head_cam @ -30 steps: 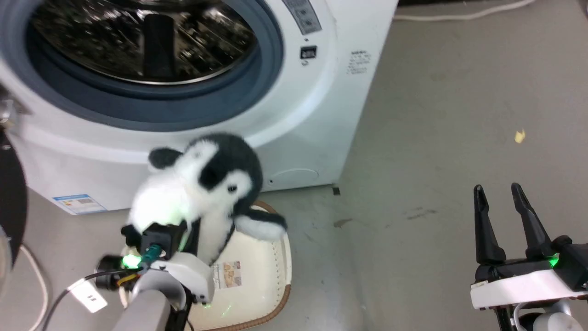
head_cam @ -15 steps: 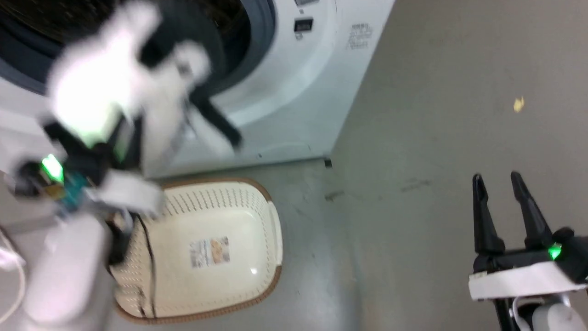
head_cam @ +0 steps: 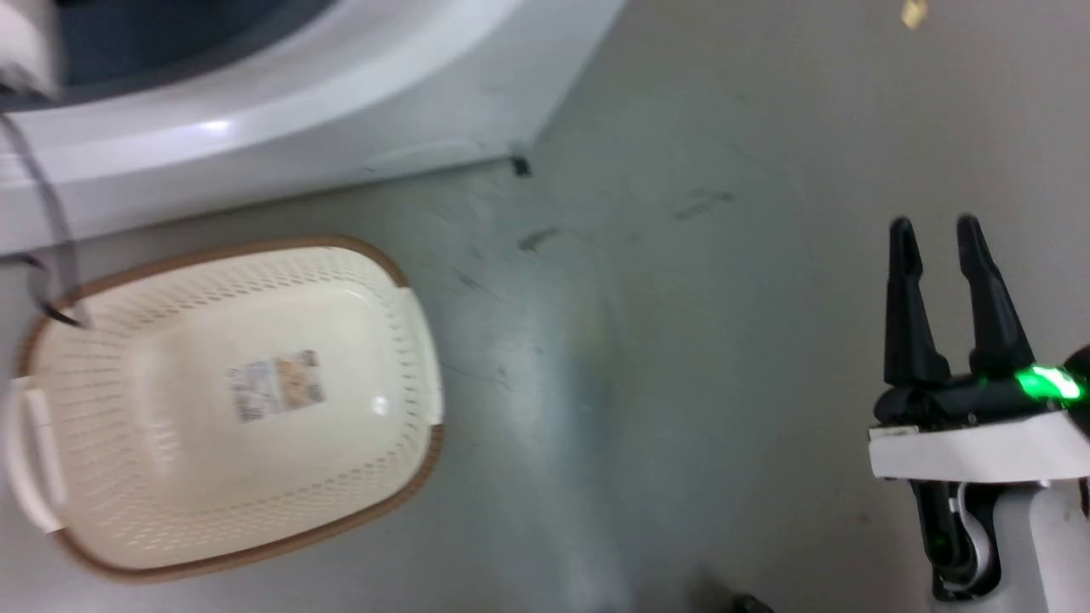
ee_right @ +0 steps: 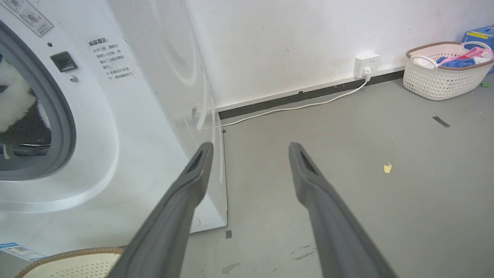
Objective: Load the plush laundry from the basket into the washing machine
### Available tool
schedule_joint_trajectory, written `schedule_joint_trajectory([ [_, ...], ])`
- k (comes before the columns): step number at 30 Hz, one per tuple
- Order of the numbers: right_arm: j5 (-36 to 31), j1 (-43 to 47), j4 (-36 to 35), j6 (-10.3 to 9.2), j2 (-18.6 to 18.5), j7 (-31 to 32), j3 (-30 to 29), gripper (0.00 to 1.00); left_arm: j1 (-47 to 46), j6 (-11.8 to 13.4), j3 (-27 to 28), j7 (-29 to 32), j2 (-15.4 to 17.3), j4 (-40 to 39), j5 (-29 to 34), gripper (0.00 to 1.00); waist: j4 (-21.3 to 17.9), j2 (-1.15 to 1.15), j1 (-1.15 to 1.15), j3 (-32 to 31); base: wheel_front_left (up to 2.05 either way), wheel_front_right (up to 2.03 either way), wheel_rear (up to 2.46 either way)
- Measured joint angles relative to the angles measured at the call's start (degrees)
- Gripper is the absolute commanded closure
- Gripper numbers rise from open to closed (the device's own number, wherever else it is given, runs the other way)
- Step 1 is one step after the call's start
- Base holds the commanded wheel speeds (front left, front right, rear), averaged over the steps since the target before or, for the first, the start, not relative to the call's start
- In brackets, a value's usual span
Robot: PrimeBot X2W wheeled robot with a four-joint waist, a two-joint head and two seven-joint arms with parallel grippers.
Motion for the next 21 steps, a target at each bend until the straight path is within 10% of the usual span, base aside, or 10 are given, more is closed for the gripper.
schedule_joint_trajectory([
  [19, 3.5, -2.2, -1.1, 0.0, 0.0, 0.0, 2.6, 0.0, -23.1, -4.4, -9.0, 3.1, 5.3, 25.7, 5.8, 1.0, -7.2, 0.0, -0.01, 9.4, 0.0, 0.0, 0.0],
  [21, 2.9, -2.3, -1.1, 0.0, 0.0, 0.0, 2.1, 0.0, -23.1, -4.5, -10.2, 1.7, 4.8, 27.4, 5.2, 0.0, -6.7, 0.0, -0.01, 8.9, 0.0, 0.0, 0.0],
])
